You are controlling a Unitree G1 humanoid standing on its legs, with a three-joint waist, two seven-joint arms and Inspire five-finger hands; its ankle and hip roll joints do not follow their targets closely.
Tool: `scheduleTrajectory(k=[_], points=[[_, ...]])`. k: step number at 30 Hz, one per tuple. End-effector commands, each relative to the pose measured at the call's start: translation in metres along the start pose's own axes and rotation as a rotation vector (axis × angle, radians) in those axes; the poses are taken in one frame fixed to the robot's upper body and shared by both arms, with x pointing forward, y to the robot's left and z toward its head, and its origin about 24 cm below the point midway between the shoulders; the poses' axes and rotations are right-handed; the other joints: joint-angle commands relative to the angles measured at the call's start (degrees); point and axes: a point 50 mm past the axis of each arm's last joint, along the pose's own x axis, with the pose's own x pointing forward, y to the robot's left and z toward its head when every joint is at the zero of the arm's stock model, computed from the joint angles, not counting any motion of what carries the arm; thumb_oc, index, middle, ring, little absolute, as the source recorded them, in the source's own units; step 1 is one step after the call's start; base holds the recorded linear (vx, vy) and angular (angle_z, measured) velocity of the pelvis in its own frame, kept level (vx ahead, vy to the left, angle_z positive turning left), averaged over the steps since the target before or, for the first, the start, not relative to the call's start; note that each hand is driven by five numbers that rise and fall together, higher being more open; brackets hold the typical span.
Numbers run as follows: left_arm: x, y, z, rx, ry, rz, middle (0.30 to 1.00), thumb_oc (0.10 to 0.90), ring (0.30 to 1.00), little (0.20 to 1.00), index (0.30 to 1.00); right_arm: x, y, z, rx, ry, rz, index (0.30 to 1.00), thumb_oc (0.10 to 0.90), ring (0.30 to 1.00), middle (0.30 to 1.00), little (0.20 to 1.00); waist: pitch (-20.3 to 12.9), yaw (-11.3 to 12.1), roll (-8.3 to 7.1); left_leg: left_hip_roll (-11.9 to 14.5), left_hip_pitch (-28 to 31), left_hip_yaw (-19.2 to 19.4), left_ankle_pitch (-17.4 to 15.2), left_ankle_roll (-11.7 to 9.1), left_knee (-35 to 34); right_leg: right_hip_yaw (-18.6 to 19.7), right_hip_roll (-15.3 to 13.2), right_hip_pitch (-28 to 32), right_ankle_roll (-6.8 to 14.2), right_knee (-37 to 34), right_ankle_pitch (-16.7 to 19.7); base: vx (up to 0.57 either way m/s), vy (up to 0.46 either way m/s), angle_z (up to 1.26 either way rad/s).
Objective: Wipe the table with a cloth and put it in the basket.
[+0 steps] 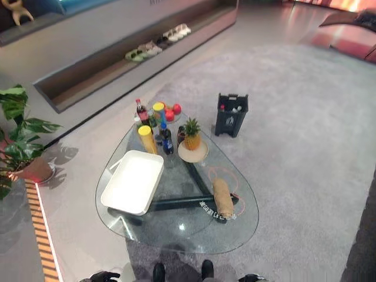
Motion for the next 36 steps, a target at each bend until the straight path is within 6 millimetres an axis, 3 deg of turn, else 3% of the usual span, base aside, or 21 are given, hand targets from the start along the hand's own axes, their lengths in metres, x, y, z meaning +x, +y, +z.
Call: scheduleTrajectory(k=[1,9,10,14,22,29,36], points=[[-0.001,0.023,0.037,-0.042,-0.077,0.072,0.9,0.8,0.9,0.9,0.9,-0.003,-0.019,0.021,-0.027,-0.015,-0.061,0.9,0.8,0.9,0.9,0.9,4.87,-0.74,-2.3,-2.69,-2.7,-0.16,-1.43,1.11,-0.18,0.23,0.46,-0.52,1.1,0.17,-1.51,-0.08,-0.024,0.01],[-0.006,0.046,0.072,-0.089,-0.177,0.107,0.9,0.8,0.9,0.9,0.9,-0.011,-0.049,0.046,-0.001,-0.067,-0.12,0.9,0.8,0.9,0.9,0.9,12.01,-0.81,-1.79,-3.94,-8.45,-0.62,1.16,0.86,0.34,0.4,0.71,-8.07,0.3,5.2,-1.7,-0.12,0.017,0.0],[-0.008,0.049,0.079,-0.103,-0.207,0.111,0.9,0.8,0.9,0.9,0.9,-0.012,-0.053,0.048,-0.002,-0.075,-0.133,0.9,0.8,0.9,0.9,0.9,13.97,-0.76,-1.58,-4.27,-11.22,-0.98,0.97,0.61,3.55,0.05,0.39,-10.6,0.1,8.39,-2.4,-0.11,0.032,-0.01],[-0.015,0.064,0.1,-0.126,-0.277,0.142,0.9,0.8,0.9,0.9,0.9,-0.016,-0.063,0.058,-0.02,-0.101,-0.172,0.9,0.8,0.9,0.9,0.9,16.7,-0.67,-1.77,-5.36,-18.5,-1.24,0.11,0.92,10.42,-0.1,-0.2,-17.93,-0.27,14.57,-3.54,-0.14,-0.003,0.03],[-0.026,0.077,0.132,-0.177,-0.397,0.192,0.9,0.8,0.9,0.9,0.9,-0.026,-0.079,0.083,0.041,-0.166,-0.289,0.9,0.8,0.9,0.9,0.9,16.7,-0.83,-2.1,-5.66,-35.47,-1.56,-4.08,1.55,26.59,0.49,-0.15,-33.67,-1.6,28.48,-7.77,-0.09,-0.036,0.11],[-0.031,0.084,0.139,-0.178,-0.448,0.213,0.9,0.8,0.9,0.9,0.9,-0.033,-0.093,0.095,0.122,-0.228,-0.37,0.9,0.8,0.9,0.9,0.9,16.7,-0.32,-1.76,-4.49,-43.02,-1.85,-6.55,1.86,35.13,0.69,0.1,-41.39,-2.73,38.41,-11.0,0.0,-0.035,0.02],[-0.032,0.086,0.139,-0.173,-0.456,0.222,0.9,0.8,0.9,0.9,0.9,-0.035,-0.098,0.097,0.167,-0.258,-0.4,0.9,0.8,0.9,0.9,0.9,16.7,0.07,-1.82,-3.99,-45.25,-1.76,-7.45,1.79,37.55,0.14,-0.06,-43.4,-3.05,41.19,-11.85,0.0,0.0,0.0]])
